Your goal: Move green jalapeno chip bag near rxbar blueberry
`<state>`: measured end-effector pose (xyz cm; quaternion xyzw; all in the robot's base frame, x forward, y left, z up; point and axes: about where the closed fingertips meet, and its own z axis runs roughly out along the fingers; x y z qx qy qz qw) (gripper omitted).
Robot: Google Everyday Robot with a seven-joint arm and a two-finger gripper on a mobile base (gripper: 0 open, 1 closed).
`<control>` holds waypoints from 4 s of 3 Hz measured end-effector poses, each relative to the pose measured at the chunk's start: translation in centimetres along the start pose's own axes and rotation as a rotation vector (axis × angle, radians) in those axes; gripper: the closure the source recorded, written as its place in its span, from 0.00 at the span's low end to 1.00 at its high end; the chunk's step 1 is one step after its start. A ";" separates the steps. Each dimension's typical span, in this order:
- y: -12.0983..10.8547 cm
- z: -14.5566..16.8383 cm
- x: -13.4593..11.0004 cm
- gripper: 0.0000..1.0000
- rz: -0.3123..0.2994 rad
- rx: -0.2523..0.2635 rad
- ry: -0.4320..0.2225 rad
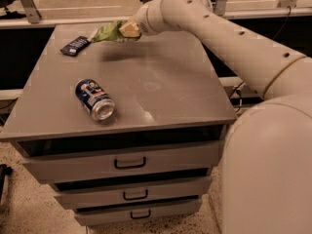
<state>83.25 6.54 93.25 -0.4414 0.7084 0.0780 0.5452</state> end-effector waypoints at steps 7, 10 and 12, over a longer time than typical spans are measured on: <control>3.4 6.7 1.6 0.00 0.026 -0.014 0.080; -5.5 -2.8 0.4 0.00 0.149 0.011 -0.035; -13.3 -13.5 1.7 0.00 0.217 0.040 -0.130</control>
Offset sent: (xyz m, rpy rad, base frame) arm 0.0354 0.0314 -0.0501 -0.0599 0.0248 -0.0544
